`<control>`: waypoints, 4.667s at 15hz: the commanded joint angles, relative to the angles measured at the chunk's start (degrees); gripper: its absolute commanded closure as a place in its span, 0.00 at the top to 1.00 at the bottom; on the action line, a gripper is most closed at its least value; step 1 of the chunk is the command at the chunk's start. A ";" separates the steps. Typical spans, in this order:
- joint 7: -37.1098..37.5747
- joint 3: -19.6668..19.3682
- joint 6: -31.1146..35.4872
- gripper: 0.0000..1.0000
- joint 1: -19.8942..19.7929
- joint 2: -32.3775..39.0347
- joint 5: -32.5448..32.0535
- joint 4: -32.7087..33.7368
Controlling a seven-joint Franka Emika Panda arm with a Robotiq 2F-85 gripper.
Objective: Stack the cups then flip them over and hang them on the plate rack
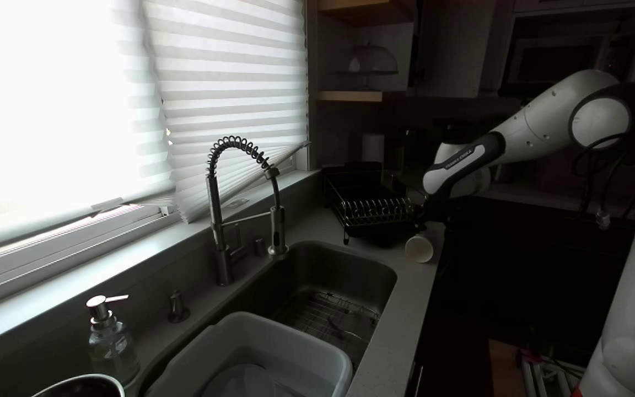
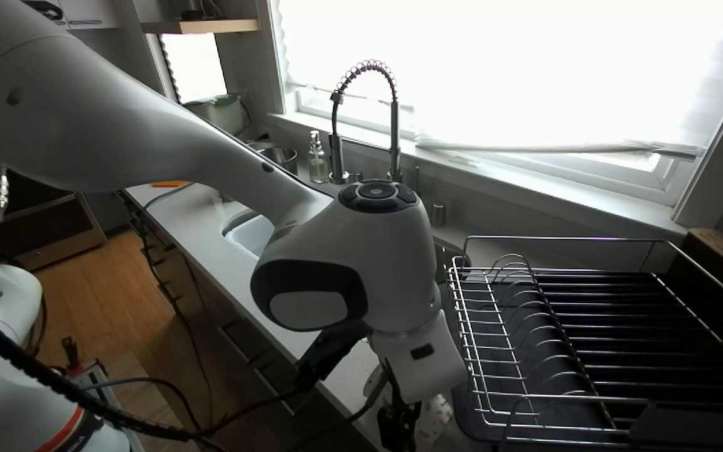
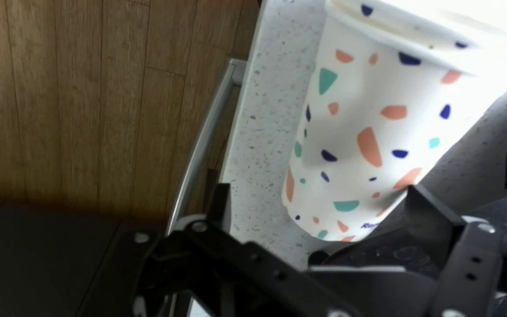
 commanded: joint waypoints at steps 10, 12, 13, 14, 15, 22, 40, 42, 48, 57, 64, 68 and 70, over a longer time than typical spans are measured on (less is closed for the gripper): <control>-0.35 -0.35 5.30 0.97 1.72 4.93 7.45 0.21; -0.48 -0.34 5.36 0.72 1.85 5.04 8.20 0.24; -0.35 -0.43 5.23 0.72 1.98 4.75 8.13 0.09; 0.45 -0.68 4.95 0.64 2.16 4.35 7.45 0.08; 0.80 -0.84 4.25 0.56 2.29 3.81 6.93 0.10; 4.47 -1.36 -3.60 0.40 2.67 -1.56 4.82 -0.32; 12.61 4.06 4.74 0.40 -6.50 -21.19 -22.66 -1.74; 13.88 5.54 10.97 0.40 -8.69 -20.53 -26.29 -2.80; 28.05 10.80 26.51 0.40 -18.18 -15.87 -48.47 -5.17; 54.22 14.58 31.33 0.40 -24.22 -12.60 -76.57 -1.02; 76.02 15.62 30.21 0.40 -23.00 -9.56 -97.17 3.03; 86.46 15.77 29.12 0.40 -22.08 -7.79 -107.78 4.60; 88.23 15.75 29.18 0.40 -21.93 -6.97 -110.41 4.01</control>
